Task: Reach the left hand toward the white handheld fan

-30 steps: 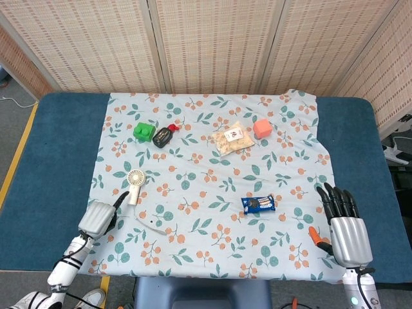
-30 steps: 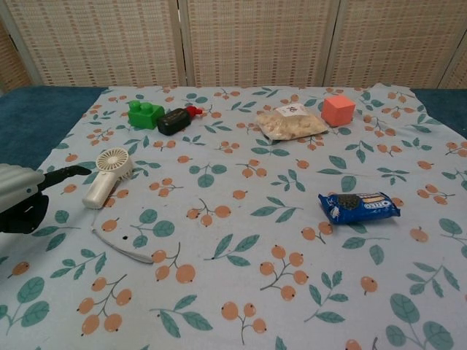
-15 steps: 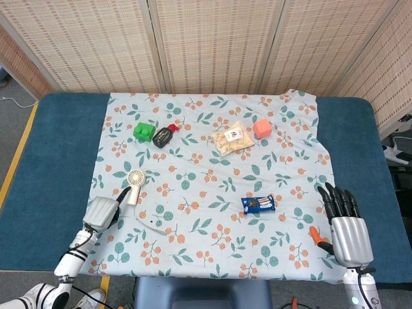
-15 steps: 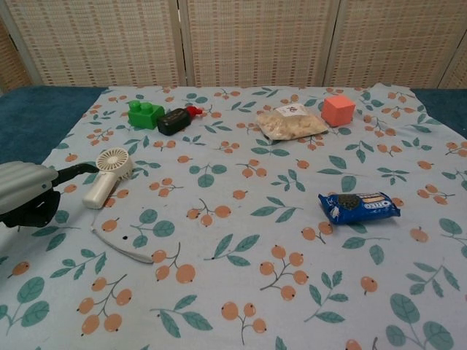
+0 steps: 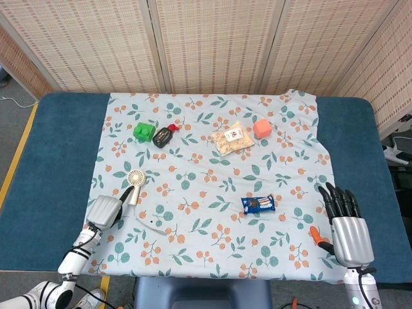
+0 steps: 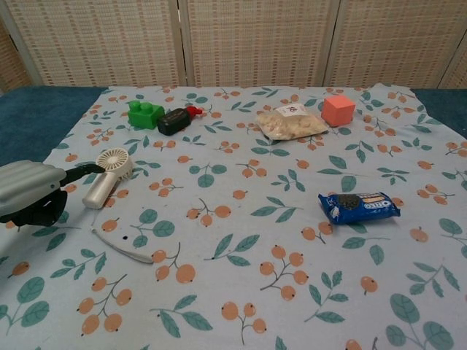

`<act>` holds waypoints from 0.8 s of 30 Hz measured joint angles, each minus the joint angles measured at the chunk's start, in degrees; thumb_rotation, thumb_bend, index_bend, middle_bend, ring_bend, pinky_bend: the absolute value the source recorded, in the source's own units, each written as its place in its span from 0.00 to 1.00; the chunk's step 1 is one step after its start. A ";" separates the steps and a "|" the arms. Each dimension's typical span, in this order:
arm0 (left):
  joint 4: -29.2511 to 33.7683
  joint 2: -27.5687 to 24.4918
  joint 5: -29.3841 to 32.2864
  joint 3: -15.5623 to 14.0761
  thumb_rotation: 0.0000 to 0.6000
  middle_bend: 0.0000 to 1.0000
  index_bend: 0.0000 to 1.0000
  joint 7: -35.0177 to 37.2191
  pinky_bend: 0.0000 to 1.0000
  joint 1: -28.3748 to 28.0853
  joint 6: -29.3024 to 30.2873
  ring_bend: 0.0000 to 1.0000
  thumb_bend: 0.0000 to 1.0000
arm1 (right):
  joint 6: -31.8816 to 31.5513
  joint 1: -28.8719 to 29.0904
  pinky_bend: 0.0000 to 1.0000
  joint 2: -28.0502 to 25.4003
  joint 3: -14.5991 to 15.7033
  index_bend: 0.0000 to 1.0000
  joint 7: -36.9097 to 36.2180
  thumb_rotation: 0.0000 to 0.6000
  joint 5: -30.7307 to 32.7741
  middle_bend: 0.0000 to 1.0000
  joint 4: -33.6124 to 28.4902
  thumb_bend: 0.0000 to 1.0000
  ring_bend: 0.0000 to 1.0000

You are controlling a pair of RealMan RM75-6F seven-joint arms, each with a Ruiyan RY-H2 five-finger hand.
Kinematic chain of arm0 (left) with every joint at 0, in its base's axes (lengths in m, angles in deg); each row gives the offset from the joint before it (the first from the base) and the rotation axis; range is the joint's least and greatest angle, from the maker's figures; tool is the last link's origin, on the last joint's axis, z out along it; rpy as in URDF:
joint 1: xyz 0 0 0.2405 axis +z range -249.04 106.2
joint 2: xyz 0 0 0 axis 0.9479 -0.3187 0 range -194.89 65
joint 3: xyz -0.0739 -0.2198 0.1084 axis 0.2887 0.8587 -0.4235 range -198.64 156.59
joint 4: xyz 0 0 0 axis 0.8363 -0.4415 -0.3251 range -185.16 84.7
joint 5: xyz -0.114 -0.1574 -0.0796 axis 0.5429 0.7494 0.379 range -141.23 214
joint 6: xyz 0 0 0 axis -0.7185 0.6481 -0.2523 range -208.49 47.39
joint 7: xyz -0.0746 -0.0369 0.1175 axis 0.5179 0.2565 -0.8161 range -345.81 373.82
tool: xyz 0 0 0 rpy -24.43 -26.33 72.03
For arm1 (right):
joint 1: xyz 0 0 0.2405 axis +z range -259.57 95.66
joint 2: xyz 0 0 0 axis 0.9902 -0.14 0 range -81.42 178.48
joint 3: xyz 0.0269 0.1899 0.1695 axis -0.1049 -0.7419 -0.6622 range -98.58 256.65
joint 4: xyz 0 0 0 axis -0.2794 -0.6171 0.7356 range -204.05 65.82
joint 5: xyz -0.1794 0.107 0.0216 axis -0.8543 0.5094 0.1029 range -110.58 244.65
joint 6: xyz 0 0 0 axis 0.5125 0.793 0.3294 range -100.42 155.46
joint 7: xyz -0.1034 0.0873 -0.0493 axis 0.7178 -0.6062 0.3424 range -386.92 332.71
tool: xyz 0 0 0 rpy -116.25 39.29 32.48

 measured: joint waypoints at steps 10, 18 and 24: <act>-0.39 -0.01 1.34 -0.68 1.00 0.93 0.00 -1.17 1.00 -0.23 -0.48 0.84 0.95 | -0.13 -0.05 0.00 -0.03 0.04 0.00 0.09 1.00 -0.09 0.00 -0.06 0.19 0.00; -0.88 0.18 1.60 -1.43 1.00 0.94 0.00 -1.52 1.00 -0.44 -0.88 0.84 0.95 | -0.04 0.00 0.00 0.02 0.00 0.00 0.06 1.00 0.08 0.00 0.03 0.19 0.00; -1.61 0.70 2.17 -1.88 1.00 0.94 0.00 -2.53 1.00 -0.70 -1.66 0.84 0.95 | -0.17 -0.05 0.00 -0.02 0.02 0.00 0.08 1.00 -0.02 0.00 -0.01 0.19 0.00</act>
